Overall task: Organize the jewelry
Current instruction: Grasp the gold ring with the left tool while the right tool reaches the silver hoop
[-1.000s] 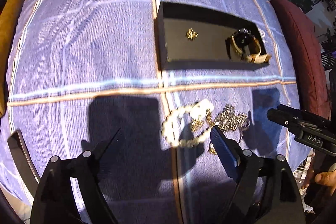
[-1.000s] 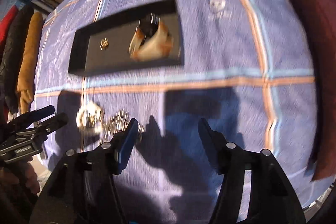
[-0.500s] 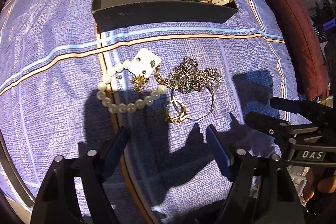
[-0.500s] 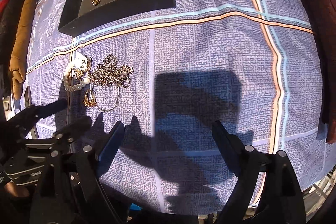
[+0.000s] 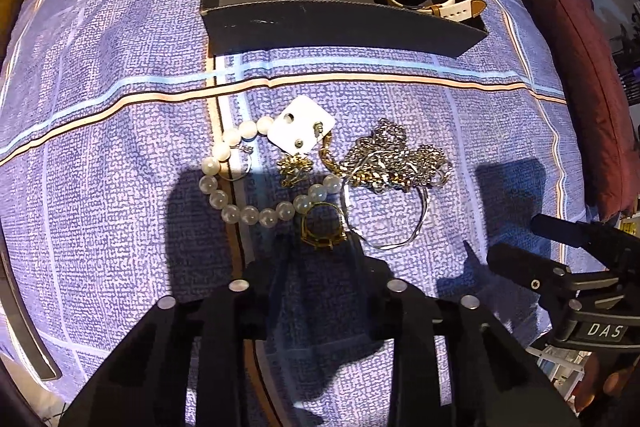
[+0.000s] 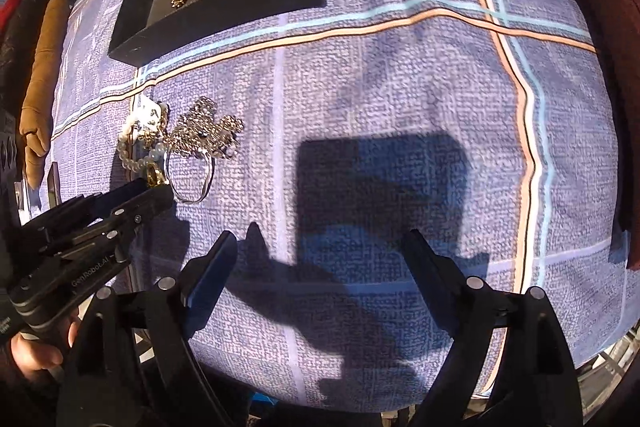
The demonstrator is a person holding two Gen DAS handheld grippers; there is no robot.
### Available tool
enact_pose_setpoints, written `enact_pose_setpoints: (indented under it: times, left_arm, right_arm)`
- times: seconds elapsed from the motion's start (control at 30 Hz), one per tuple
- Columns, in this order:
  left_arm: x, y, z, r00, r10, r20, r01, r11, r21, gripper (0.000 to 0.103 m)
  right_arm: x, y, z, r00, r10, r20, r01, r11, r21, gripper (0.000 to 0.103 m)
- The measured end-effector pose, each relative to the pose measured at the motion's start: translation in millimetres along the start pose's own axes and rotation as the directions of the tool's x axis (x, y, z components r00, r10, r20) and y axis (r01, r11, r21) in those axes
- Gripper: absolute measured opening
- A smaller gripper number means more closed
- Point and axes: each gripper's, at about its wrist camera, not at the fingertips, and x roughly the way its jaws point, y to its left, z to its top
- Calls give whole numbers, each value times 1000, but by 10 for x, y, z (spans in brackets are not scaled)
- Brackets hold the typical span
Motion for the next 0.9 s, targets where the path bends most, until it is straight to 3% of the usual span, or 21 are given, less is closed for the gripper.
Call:
enact_pose_setpoints:
  times: [0.33, 0.57, 0.63, 0.77, 0.87, 0.9]
  left_arm:
    - [-343, 366, -183, 997, -70, 18, 71, 997, -19, 23]
    - [-485, 681, -294, 998, -56, 17, 57, 997, -44, 22]
    - [-510, 751, -319, 999, -52, 15, 53, 998, -40, 22]
    - [-513, 775, -339, 998, -54, 9, 55, 998, -17, 23]
    - [-475, 675, -302, 998, -62, 2, 62, 998, -6, 23]
    - [-480, 682, -294, 998, -64, 1, 64, 998, -4, 23]
  right_arm:
    - [99, 451, 131, 999, 33, -5, -33, 997, -66, 84]
    - [239, 795, 216, 999, 17, 30, -13, 994, -106, 80]
    - [375, 936, 304, 999, -45, 30, 48, 993, -110, 67]
    - [487, 1103, 332, 991, -129, 28, 132, 975, -176, 60]
    - [412, 1076, 312, 994, -103, 34, 107, 978, -182, 29]
    - [386, 1028, 308, 995, -92, 31, 96, 982, -163, 10]
